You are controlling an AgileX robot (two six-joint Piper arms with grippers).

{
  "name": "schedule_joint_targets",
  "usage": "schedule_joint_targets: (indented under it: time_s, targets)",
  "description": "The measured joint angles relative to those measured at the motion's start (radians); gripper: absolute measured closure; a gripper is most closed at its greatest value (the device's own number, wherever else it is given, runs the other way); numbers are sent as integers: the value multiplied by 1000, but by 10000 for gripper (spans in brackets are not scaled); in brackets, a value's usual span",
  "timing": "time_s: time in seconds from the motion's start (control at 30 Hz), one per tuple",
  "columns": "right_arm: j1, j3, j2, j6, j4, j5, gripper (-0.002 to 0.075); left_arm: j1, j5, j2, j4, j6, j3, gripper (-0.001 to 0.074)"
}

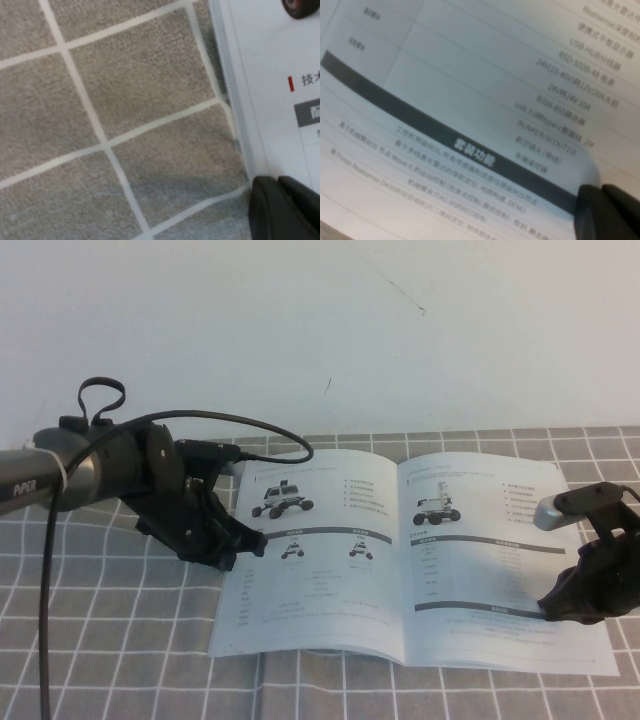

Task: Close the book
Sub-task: 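Close the open booklet and leave it lying on the table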

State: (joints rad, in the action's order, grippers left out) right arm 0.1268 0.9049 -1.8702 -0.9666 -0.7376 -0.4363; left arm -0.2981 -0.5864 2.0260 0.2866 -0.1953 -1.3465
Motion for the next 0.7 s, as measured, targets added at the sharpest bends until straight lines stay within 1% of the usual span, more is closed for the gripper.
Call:
schedule_joint_targets:
  time_s: [0.17,0.3,0.4,0.57,0.7]
  targets:
    - [0,0,0,0,0,0,729,-6,-65,4,-66,68,-55,738]
    - [0,0,0,0,0,0,729,-9,-74,4,-167,164,-79,738]
    - [0,0,0,0,0,0,729,-9,-84,16,-203,186,-82,738]
    - [0,0,0,0,-1,0,729,-9,-93,43,-220,195,-88,738]
    - [0,0,-2,0,-1,0,729,-9,-95,47,-183,167,-95,738]
